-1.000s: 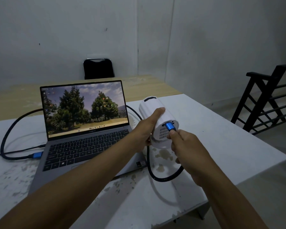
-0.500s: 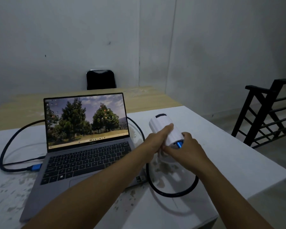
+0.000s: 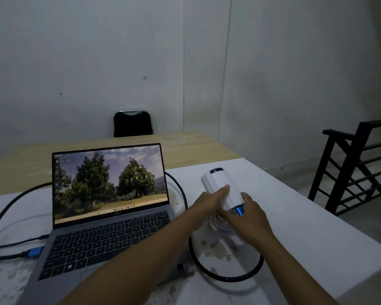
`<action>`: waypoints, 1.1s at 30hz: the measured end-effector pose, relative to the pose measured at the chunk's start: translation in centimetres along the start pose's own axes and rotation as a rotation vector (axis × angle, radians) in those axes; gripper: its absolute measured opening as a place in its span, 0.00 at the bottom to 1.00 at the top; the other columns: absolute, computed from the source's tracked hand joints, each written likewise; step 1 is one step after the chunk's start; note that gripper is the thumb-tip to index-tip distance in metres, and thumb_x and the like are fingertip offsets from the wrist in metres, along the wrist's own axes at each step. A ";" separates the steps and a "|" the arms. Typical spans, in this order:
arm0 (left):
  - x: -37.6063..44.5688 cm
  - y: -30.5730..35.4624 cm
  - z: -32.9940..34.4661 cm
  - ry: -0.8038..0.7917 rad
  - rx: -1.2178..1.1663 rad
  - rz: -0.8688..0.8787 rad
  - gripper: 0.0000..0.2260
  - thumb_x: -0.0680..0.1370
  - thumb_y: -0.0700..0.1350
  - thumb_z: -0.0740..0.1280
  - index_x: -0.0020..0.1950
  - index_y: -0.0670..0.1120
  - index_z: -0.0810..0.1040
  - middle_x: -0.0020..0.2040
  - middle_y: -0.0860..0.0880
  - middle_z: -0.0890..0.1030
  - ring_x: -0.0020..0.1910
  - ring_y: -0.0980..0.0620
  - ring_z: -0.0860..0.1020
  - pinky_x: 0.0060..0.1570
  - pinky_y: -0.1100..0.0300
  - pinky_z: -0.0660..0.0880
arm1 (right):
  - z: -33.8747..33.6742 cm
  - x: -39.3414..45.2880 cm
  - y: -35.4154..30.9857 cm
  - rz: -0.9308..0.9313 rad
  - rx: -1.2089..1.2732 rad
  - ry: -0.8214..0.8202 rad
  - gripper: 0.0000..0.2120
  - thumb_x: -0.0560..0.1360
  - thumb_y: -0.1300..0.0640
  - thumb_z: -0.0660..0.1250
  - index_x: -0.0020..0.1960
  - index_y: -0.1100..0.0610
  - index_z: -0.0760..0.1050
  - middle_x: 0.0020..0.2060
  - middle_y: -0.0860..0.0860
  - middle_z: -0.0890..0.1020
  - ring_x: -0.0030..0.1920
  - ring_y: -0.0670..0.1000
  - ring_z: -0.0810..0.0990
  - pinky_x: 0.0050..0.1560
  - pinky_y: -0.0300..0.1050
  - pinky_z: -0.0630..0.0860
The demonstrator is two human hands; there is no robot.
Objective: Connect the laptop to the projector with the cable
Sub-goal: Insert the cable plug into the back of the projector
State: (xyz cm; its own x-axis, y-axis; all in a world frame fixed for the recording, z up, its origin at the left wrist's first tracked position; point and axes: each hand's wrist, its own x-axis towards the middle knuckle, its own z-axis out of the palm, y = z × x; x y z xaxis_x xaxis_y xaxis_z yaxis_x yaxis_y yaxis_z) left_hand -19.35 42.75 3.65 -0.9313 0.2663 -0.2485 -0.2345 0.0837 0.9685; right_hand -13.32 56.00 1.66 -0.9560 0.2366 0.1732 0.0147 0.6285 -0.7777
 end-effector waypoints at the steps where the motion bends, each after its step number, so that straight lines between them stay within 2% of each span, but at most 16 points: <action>1: 0.1 -0.1 -0.3 -0.019 -0.011 -0.001 0.25 0.79 0.58 0.68 0.68 0.42 0.73 0.58 0.45 0.80 0.52 0.49 0.79 0.44 0.61 0.75 | 0.1 0.2 0.2 -0.007 0.000 0.005 0.39 0.63 0.30 0.72 0.66 0.48 0.67 0.54 0.49 0.79 0.50 0.49 0.80 0.46 0.48 0.82; 2: 0.1 -0.1 -0.6 -0.038 -0.022 0.001 0.23 0.78 0.56 0.67 0.66 0.42 0.74 0.56 0.44 0.79 0.51 0.49 0.78 0.44 0.61 0.74 | 0.0 0.4 0.4 -0.015 -0.002 0.005 0.38 0.64 0.31 0.72 0.66 0.48 0.67 0.54 0.49 0.78 0.50 0.49 0.79 0.45 0.45 0.81; 4: -0.2 -0.2 -1.0 -0.056 0.012 -0.008 0.19 0.72 0.52 0.65 0.57 0.42 0.75 0.49 0.43 0.75 0.47 0.47 0.75 0.47 0.57 0.71 | 0.0 0.9 0.7 -0.027 -0.007 0.000 0.36 0.65 0.32 0.73 0.65 0.48 0.66 0.54 0.50 0.78 0.49 0.48 0.79 0.42 0.41 0.79; 6: -0.4 -0.4 -1.3 -0.070 0.098 -0.005 0.17 0.65 0.46 0.62 0.52 0.42 0.73 0.44 0.44 0.73 0.43 0.48 0.72 0.45 0.56 0.69 | 0.1 1.4 1.1 -0.027 -0.008 -0.003 0.36 0.65 0.33 0.73 0.65 0.48 0.66 0.53 0.50 0.77 0.49 0.49 0.79 0.44 0.44 0.80; 8: -0.4 -0.7 -1.5 -0.077 0.239 0.046 0.20 0.68 0.42 0.62 0.59 0.41 0.74 0.44 0.45 0.75 0.41 0.50 0.73 0.41 0.60 0.72 | 0.0 1.8 1.3 -0.030 -0.012 0.004 0.37 0.64 0.32 0.74 0.64 0.48 0.66 0.53 0.50 0.77 0.49 0.49 0.79 0.47 0.48 0.82; 9: 0.0 -0.9 -1.7 -0.089 0.291 0.072 0.23 0.70 0.40 0.64 0.66 0.40 0.72 0.48 0.45 0.78 0.44 0.50 0.76 0.42 0.60 0.76 | 0.0 2.1 1.2 -0.031 -0.013 0.002 0.37 0.63 0.32 0.74 0.64 0.48 0.67 0.53 0.50 0.77 0.50 0.50 0.79 0.47 0.50 0.82; 12: 0.9 -1.9 -2.0 -0.148 0.393 0.107 0.36 0.68 0.47 0.70 0.75 0.45 0.64 0.65 0.43 0.79 0.60 0.47 0.79 0.55 0.58 0.79 | 0.0 2.8 1.4 -0.031 -0.018 -0.002 0.39 0.62 0.31 0.74 0.64 0.49 0.67 0.52 0.50 0.77 0.50 0.51 0.80 0.48 0.51 0.83; 14: 1.2 -2.3 -1.9 -0.158 0.514 0.133 0.41 0.68 0.51 0.74 0.78 0.47 0.61 0.70 0.44 0.76 0.65 0.46 0.77 0.61 0.53 0.78 | 0.1 3.4 1.6 -0.025 -0.025 0.014 0.38 0.62 0.31 0.74 0.64 0.49 0.67 0.53 0.51 0.77 0.51 0.51 0.80 0.48 0.51 0.82; 16: 1.4 -2.4 -1.5 -0.141 0.649 0.177 0.42 0.71 0.49 0.77 0.79 0.47 0.59 0.73 0.45 0.73 0.68 0.46 0.75 0.65 0.53 0.75 | 0.1 4.0 1.6 -0.018 -0.043 0.029 0.38 0.63 0.32 0.74 0.65 0.50 0.67 0.54 0.51 0.77 0.52 0.52 0.79 0.50 0.52 0.82; 18: 1.8 -2.7 -1.1 -0.104 0.750 0.232 0.42 0.72 0.50 0.77 0.79 0.46 0.58 0.73 0.46 0.72 0.69 0.45 0.74 0.64 0.57 0.73 | 0.2 4.6 1.5 -0.012 -0.057 0.038 0.38 0.64 0.32 0.74 0.65 0.50 0.66 0.55 0.51 0.77 0.53 0.53 0.79 0.52 0.52 0.81; 22: 2.2 -3.1 -0.3 -0.030 0.800 0.310 0.35 0.72 0.57 0.75 0.74 0.47 0.66 0.69 0.47 0.76 0.67 0.46 0.75 0.64 0.56 0.72 | 0.1 5.4 1.4 -0.009 -0.058 0.039 0.37 0.65 0.33 0.74 0.64 0.51 0.67 0.54 0.50 0.76 0.53 0.53 0.78 0.51 0.49 0.79; 26: 3.2 -3.7 -0.1 0.083 0.801 0.335 0.31 0.70 0.62 0.74 0.68 0.49 0.72 0.64 0.48 0.80 0.61 0.47 0.79 0.60 0.52 0.77 | -0.1 5.7 1.1 -0.013 -0.051 0.038 0.36 0.66 0.35 0.74 0.65 0.52 0.67 0.53 0.49 0.74 0.51 0.51 0.76 0.48 0.44 0.73; 33: 4.2 -4.0 -0.1 0.104 0.819 0.401 0.29 0.72 0.62 0.71 0.68 0.50 0.73 0.63 0.48 0.80 0.60 0.46 0.78 0.58 0.50 0.77 | -0.2 6.0 1.4 -0.034 -0.039 0.031 0.32 0.68 0.36 0.73 0.64 0.50 0.67 0.52 0.48 0.74 0.52 0.51 0.76 0.48 0.44 0.72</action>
State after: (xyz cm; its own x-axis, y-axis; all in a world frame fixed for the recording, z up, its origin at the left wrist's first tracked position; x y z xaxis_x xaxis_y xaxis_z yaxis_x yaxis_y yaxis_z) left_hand -22.36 43.43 -1.30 -0.9298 0.3383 0.1448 0.3457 0.6684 0.6586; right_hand -18.94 58.39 1.74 -0.9468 0.2367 0.2180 -0.0057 0.6649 -0.7469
